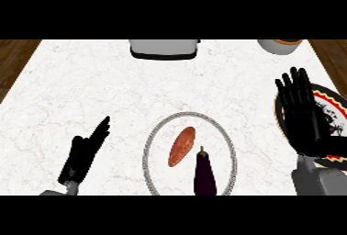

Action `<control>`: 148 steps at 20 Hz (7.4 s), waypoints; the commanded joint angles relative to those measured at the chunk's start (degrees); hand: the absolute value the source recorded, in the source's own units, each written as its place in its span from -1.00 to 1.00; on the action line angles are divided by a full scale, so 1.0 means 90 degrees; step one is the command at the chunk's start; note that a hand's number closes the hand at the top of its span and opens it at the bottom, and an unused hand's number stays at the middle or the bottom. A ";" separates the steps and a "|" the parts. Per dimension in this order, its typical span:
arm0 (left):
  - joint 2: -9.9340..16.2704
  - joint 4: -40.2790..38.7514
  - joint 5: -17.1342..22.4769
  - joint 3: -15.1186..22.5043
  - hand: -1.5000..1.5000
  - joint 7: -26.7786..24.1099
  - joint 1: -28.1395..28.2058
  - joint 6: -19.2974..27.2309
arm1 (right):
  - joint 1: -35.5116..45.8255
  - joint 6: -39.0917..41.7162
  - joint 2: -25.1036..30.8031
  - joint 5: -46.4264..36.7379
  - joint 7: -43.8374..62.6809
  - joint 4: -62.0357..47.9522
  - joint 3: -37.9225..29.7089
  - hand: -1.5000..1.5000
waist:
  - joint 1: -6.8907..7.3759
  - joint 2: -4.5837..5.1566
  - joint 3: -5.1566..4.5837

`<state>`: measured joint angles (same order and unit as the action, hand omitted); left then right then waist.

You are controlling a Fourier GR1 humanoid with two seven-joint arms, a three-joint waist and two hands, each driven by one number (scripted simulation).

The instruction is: Pick the sweet potato from the placemat and place it in the plate

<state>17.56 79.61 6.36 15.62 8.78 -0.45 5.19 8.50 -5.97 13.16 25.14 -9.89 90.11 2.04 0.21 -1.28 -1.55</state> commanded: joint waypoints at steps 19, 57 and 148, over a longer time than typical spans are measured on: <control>0.0260 0.0326 0.0482 -0.1467 0.00 0.0268 -0.0984 0.0039 | -0.0963 -0.1674 -0.0479 -0.3763 -0.1765 -0.1759 0.1892 -1.00 | -0.0019 0.0137 0.0170; -0.0281 -0.0252 -0.0176 -0.2143 0.00 -0.0008 -0.1332 -0.0411 | 0.0870 0.0484 -0.1443 -0.7126 0.3910 -0.2138 0.3133 -1.00 | -0.0008 0.0145 0.0173; -0.0715 -0.0183 -0.0768 -0.2410 0.00 -0.0232 -0.0998 -0.0631 | 0.1887 0.3157 0.3504 -0.3327 -0.5550 -0.6374 -0.1795 -1.00 | -0.0073 0.0138 0.0172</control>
<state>11.48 79.69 0.52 -6.04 9.37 -10.34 -1.08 26.14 12.33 44.12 -9.41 -55.23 32.42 -11.75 0.23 0.03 0.07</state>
